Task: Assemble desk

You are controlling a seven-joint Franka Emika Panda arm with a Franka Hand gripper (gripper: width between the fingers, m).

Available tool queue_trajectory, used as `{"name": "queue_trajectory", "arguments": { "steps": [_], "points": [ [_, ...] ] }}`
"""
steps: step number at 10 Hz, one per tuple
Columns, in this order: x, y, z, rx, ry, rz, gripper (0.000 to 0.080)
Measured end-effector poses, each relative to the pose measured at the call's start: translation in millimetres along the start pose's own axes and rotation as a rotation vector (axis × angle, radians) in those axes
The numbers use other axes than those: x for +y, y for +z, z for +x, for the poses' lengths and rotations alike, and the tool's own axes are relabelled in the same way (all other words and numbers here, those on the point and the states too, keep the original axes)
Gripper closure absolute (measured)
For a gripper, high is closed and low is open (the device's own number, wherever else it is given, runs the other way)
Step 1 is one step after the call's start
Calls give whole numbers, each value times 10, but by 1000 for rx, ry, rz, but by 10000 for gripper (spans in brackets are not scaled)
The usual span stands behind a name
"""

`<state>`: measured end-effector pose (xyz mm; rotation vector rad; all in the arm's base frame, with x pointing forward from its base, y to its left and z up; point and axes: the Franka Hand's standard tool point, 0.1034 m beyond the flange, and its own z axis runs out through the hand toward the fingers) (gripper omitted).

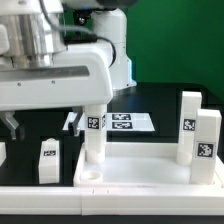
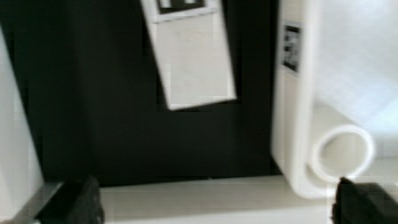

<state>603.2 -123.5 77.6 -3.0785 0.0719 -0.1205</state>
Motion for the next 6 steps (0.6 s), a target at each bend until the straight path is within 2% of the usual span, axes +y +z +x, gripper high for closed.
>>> {"name": "queue_trajectory", "arguments": {
  "steps": [3, 5, 6],
  "points": [
    [22, 13, -31, -13, 11, -5, 150],
    [135, 181, -158, -99, 51, 11, 150],
    [147, 237, -173, -158, 94, 23, 150]
  ]
}}
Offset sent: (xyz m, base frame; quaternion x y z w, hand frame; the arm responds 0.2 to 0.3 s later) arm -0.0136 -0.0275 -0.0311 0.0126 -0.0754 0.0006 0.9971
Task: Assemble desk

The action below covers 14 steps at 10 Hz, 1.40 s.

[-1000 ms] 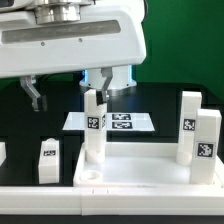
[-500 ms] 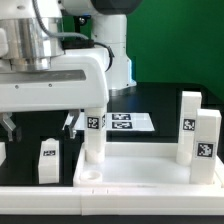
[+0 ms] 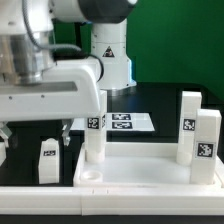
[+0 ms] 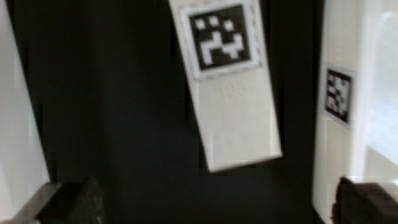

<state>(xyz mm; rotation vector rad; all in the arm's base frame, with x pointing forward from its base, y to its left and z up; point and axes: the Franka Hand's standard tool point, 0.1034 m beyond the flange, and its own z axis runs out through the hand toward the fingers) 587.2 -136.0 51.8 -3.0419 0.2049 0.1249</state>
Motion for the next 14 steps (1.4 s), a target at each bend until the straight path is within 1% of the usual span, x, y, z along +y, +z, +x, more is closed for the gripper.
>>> {"name": "queue_trajectory", "arguments": {
  "steps": [1, 2, 6, 8, 9, 10, 11, 12, 13, 14],
  "points": [
    [23, 45, 17, -22, 16, 4, 150],
    [47, 108, -13, -29, 24, 1, 150],
    [12, 337, -140, -17, 30, -19, 150],
    [40, 376, -146, -18, 28, -27, 150],
    [40, 375, -146, -18, 28, -27, 235],
    [41, 375, -146, -18, 28, -27, 235],
    [42, 376, -146, -18, 27, -28, 378],
    [43, 375, -145, -18, 27, -28, 378],
    [43, 375, -146, -18, 27, -28, 515],
    [44, 375, -146, -18, 27, -28, 515]
  ]
}}
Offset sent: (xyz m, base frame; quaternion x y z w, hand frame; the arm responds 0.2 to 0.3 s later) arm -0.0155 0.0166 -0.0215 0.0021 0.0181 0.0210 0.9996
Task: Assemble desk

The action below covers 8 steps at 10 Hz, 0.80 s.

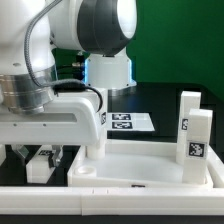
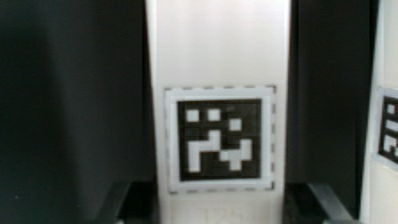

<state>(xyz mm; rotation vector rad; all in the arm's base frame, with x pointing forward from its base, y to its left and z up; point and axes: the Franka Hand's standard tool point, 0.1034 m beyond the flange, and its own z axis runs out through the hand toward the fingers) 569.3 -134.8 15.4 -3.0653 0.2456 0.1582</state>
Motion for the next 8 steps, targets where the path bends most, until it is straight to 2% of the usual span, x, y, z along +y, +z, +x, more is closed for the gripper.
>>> {"name": "queue_trajectory", "arguments": {
  "steps": [1, 3, 4, 5, 6, 7, 8],
  "points": [
    [20, -33, 4, -9, -9, 3, 515],
    [194, -287, 8, -24, -17, 24, 515],
    [279, -390, -67, -17, -12, 30, 515],
    [325, -478, -220, -19, 7, 43, 515],
    [328, -563, -283, 14, 19, 40, 515],
    [316, -634, -313, 86, 18, 11, 515],
    [312, -586, -368, 60, 21, 21, 514]
  ]
}}
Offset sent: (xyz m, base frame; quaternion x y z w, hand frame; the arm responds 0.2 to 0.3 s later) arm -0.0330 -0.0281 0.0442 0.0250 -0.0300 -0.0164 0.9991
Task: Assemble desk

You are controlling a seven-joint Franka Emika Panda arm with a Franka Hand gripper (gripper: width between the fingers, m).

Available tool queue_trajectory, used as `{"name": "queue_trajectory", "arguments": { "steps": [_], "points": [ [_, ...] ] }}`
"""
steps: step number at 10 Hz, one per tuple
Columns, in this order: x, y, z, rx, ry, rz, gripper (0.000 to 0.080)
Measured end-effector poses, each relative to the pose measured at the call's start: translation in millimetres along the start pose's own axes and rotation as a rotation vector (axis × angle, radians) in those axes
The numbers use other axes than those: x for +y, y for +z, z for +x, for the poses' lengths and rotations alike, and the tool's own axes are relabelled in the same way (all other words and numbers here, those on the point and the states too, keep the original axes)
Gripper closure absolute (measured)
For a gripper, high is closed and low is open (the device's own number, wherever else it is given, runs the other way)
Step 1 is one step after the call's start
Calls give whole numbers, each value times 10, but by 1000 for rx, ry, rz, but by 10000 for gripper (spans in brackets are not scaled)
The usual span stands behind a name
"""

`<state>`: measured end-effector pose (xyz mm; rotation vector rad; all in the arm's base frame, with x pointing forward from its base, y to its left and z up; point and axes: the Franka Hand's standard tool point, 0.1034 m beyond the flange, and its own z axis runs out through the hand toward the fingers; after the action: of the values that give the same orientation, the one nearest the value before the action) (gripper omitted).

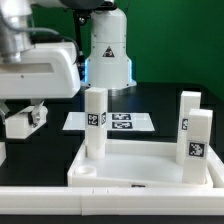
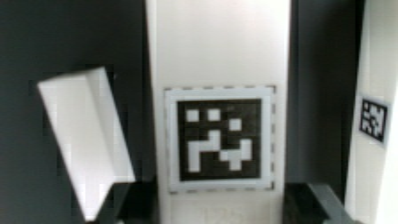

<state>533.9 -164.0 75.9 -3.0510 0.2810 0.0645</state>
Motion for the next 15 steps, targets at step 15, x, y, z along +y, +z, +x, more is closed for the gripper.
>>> {"name": "queue_trajectory", "arguments": {
  "steps": [15],
  "points": [
    [290, 564, -1221, -52, 157, -55, 514]
  ]
}}
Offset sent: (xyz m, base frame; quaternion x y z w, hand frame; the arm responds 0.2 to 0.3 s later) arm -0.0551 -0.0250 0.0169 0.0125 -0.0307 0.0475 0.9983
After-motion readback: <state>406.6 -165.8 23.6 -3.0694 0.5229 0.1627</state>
